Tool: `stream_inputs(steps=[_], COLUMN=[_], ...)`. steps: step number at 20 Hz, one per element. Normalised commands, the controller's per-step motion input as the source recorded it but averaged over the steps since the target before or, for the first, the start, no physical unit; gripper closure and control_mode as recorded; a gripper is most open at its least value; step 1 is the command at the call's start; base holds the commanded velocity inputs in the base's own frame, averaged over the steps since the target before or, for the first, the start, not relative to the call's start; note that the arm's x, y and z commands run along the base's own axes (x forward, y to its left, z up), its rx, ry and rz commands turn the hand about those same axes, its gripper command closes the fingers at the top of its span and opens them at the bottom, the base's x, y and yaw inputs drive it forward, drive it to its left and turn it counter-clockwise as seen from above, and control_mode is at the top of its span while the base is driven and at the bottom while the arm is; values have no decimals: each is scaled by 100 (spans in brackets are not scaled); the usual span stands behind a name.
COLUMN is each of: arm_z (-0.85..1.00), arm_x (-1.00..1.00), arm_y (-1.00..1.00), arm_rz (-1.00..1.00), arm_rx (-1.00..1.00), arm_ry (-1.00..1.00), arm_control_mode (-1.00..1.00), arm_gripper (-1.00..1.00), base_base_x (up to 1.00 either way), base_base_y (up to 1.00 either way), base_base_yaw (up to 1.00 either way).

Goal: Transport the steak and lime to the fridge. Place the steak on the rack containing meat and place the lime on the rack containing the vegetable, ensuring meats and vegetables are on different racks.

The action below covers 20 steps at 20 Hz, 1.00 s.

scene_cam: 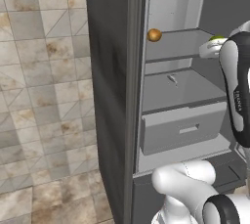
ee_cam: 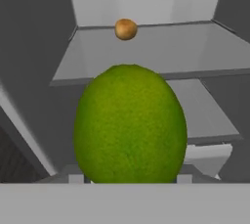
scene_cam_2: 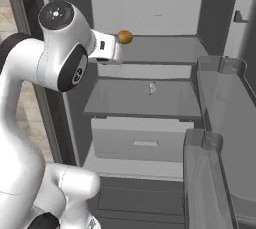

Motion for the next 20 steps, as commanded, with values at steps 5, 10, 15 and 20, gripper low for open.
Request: stream_inputs(steps=[5, 10, 15, 20], arm_z=[-2, -20, -34, -19], arm_x=[70, 68, 67, 74], arm_y=[-27, -22, -19, -8], arm_rz=[12, 14, 13, 8], arm_rx=[0, 0, 0, 0], arm_ry=[1, 0, 0, 0], arm_control_mode=[-100, -100, -100, -100], arm_gripper=[100, 100, 100, 100], base_base_x=[0, 0, 0, 0], base_base_y=[0, 0, 0, 0], base_base_yaw=[0, 0, 0, 0])
